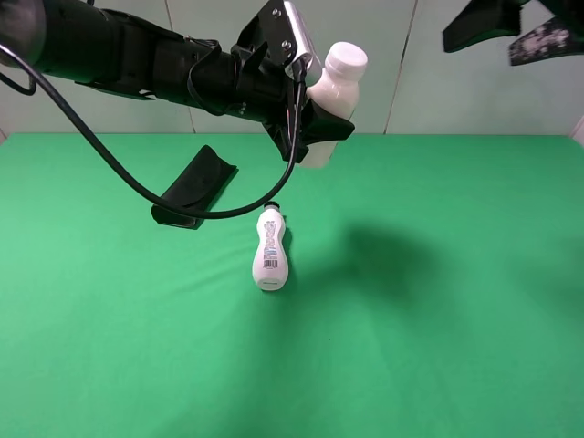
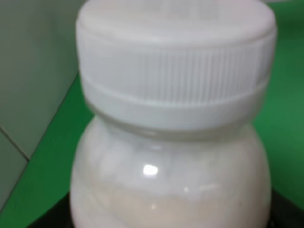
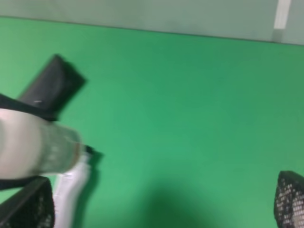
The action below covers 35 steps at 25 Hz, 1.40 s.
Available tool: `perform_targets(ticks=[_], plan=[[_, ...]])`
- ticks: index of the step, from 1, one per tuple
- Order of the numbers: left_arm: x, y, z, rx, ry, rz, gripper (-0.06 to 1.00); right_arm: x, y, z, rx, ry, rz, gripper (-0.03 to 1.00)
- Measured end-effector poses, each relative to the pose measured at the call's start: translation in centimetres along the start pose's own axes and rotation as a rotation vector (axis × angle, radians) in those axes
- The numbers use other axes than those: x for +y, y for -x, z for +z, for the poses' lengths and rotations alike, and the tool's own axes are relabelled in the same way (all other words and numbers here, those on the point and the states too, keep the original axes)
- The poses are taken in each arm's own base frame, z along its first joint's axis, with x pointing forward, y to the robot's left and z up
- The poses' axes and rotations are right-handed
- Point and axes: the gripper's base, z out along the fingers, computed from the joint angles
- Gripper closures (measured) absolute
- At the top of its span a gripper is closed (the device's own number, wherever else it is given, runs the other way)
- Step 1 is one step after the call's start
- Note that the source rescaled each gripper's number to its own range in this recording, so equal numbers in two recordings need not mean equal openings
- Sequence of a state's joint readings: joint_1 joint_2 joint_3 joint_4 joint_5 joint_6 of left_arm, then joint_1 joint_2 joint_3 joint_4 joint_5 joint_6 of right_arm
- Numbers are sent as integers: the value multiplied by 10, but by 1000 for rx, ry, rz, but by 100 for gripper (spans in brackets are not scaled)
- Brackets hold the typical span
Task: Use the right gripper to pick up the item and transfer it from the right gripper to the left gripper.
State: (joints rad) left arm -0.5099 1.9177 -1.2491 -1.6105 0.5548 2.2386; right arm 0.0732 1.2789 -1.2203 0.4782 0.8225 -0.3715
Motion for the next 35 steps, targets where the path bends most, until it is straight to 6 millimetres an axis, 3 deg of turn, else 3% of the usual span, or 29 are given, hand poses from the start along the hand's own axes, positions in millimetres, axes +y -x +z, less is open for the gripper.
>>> perform_targets(ticks=[9, 18, 26, 30, 35], plan=[[0, 0, 0, 0, 0, 4, 94, 6, -20, -61, -53, -176, 17, -3], [0, 0, 0, 0, 0, 4, 94, 14, -97, -95, -125, -250, 16, -3], [0, 0, 0, 0, 0, 4, 94, 25, -148, -138, -269, -317, -40, -3], [0, 0, 0, 0, 0, 4, 94, 30, -160, -149, -282, -306, -20, -3], [0, 0, 0, 0, 0, 5, 94, 31, -167, -147, -233, -285, -6, -3]])
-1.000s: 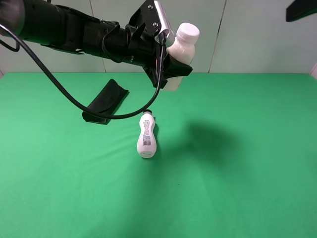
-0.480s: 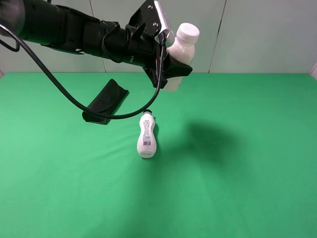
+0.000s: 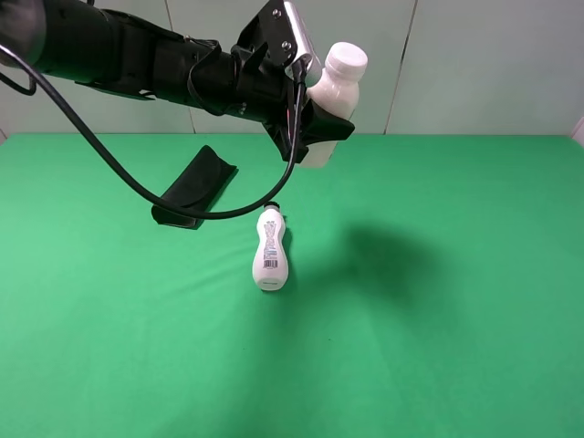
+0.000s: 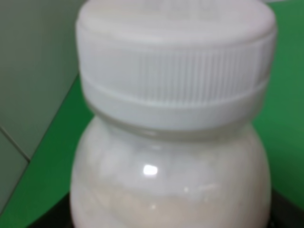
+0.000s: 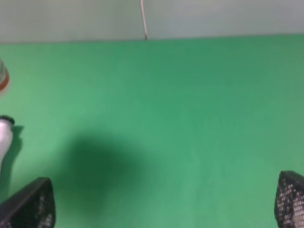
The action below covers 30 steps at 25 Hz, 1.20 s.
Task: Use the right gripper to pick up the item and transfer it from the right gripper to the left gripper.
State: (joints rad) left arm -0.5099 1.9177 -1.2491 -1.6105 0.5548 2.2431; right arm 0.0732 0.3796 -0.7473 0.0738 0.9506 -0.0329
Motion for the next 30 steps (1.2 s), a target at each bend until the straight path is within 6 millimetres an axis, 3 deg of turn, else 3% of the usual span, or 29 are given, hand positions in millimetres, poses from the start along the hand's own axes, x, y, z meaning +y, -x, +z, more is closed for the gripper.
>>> perform_targets(ticks=[18, 30], plan=[[0, 0, 0, 0, 0, 1, 94, 5, -86, -11, -67, 53, -18, -3], [0, 0, 0, 0, 0, 3, 94, -6, -87, -10, -64, -57, 68, -3]])
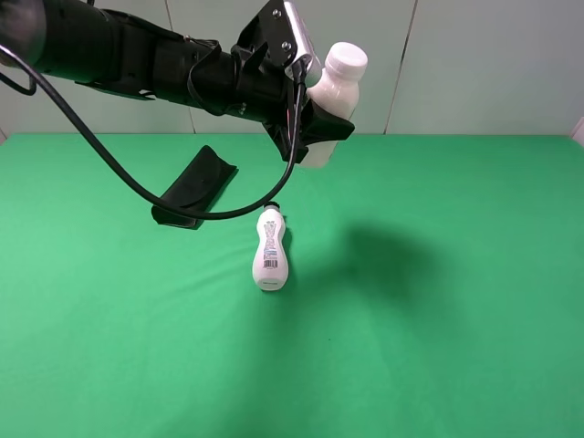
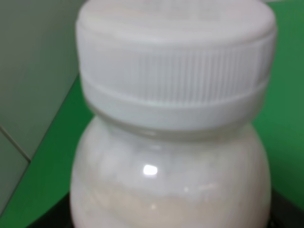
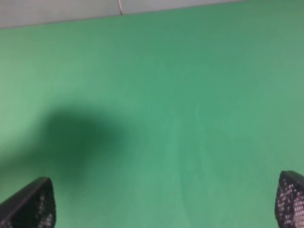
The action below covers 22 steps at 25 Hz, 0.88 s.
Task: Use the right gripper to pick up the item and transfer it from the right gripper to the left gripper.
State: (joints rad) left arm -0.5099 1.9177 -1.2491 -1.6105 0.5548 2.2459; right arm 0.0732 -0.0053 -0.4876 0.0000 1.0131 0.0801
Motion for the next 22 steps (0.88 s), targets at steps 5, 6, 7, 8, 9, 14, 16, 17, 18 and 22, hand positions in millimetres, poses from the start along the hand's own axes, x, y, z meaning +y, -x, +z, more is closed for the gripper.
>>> perform_targets(ticks=[5, 6, 7, 8, 9, 14, 16, 17, 18, 22], plan=[[0, 0, 0, 0, 0, 0, 94, 0, 0, 0, 0, 0, 1, -3], [0, 0, 0, 0, 0, 1, 94, 0, 0, 0, 0, 0, 1, -3], [0, 0, 0, 0, 0, 1, 94, 0, 0, 0, 0, 0, 1, -3], [0, 0, 0, 0, 0, 1, 94, 0, 0, 0, 0, 0, 1, -3], [0, 0, 0, 0, 0, 0, 94, 0, 0, 0, 0, 0, 1, -3], [4, -2, 0, 20, 42, -94, 94, 0, 0, 0, 0, 0, 1, -3], [7, -4, -1, 40, 81, -153, 94, 0, 0, 0, 0, 0, 1, -3], [9, -5, -1, 54, 105, -176, 94, 0, 0, 0, 0, 0, 1, -3], [11, -6, -2, 67, 132, -192, 94, 0, 0, 0, 0, 0, 1, -3], [19, -6, -8, 103, 220, -208, 94, 0, 0, 0, 0, 0, 1, -3]])
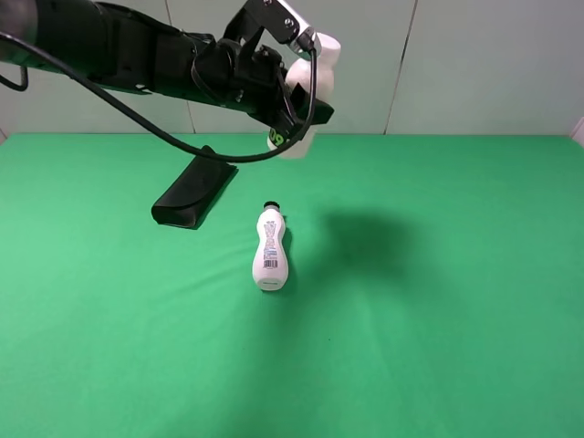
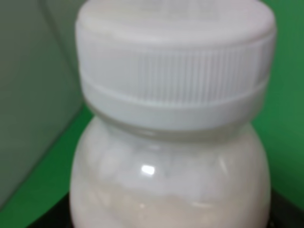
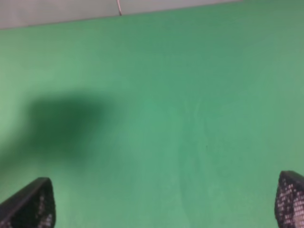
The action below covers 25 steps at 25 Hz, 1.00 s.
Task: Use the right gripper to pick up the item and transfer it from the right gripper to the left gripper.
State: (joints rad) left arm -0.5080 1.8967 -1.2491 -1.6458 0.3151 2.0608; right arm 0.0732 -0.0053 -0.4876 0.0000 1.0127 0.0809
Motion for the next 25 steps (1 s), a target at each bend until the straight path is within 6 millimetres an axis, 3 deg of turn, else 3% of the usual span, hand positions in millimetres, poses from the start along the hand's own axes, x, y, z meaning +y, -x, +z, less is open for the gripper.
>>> perform_targets(ticks=[16, 25], plan=[[1, 1, -1, -2, 10, -30, 94, 0, 0, 0, -1, 0, 0, -3], [23, -12, -9, 44, 49, -59, 94, 0, 0, 0, -1, 0, 0, -3]])
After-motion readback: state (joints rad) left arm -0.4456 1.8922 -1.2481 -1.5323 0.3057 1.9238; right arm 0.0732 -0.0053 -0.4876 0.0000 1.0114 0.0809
